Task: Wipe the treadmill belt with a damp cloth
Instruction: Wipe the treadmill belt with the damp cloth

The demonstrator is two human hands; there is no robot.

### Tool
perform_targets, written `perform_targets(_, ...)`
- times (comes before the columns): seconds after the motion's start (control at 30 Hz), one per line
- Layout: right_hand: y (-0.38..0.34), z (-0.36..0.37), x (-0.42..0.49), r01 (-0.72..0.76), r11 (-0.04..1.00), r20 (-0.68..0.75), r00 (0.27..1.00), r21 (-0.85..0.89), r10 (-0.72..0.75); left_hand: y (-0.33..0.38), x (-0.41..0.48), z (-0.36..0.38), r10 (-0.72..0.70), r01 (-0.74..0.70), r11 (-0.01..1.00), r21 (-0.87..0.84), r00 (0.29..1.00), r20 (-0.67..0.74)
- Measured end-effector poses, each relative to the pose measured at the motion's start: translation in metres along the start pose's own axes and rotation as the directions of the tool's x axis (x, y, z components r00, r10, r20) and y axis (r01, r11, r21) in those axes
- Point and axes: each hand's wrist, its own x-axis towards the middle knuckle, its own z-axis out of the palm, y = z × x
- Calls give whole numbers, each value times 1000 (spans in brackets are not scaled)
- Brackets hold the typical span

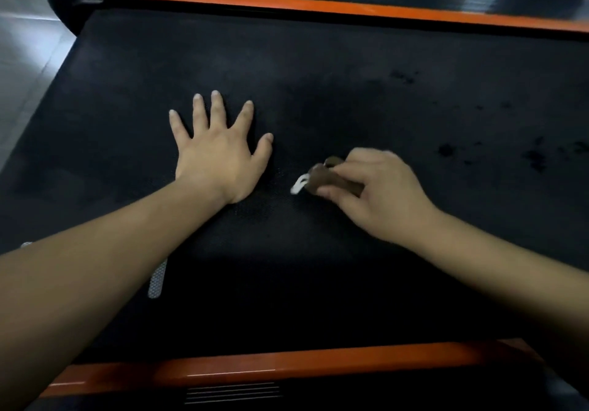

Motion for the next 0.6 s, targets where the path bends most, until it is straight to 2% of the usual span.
perform_targets(0.07, 27, -7, 17, -108, 991, -92, 991, -82, 101, 1, 0, 0, 10, -10, 1000, -16, 1000, -5)
perform_targets(0.13, 42, -9, 26, -254, 964, -144, 959, -71, 242, 2, -1, 0, 44, -45, 998, -38, 999, -25)
perform_targets(0.17, 41, -6, 24, -272, 960, -159, 953, -62, 259, 3, -1, -1, 77, -79, 996, -48, 996, -44)
perform_targets(0.27, 13, -1, -6, -132, 991, -88, 987, 2, 132, 14, 1, -5, 184, -190, 977, -94, 980, -71)
perform_targets(0.37, 11, -7, -21, -41, 999, 7, 999, 34, 40, 34, 12, -7, 96, -100, 973, -210, 995, -25)
perform_targets(0.43, 38, -13, 0, -98, 995, -85, 992, -33, 95, 44, 18, -3, 43, -41, 979, -198, 999, 10)
perform_targets(0.53, 76, -20, 26, -315, 947, -210, 931, -56, 297, 47, 18, 4, 58, -55, 996, -73, 998, 34)
perform_targets(0.6, 68, -14, 16, -289, 955, -208, 940, -59, 272, 46, 17, 4, 64, -63, 997, -33, 997, 37)
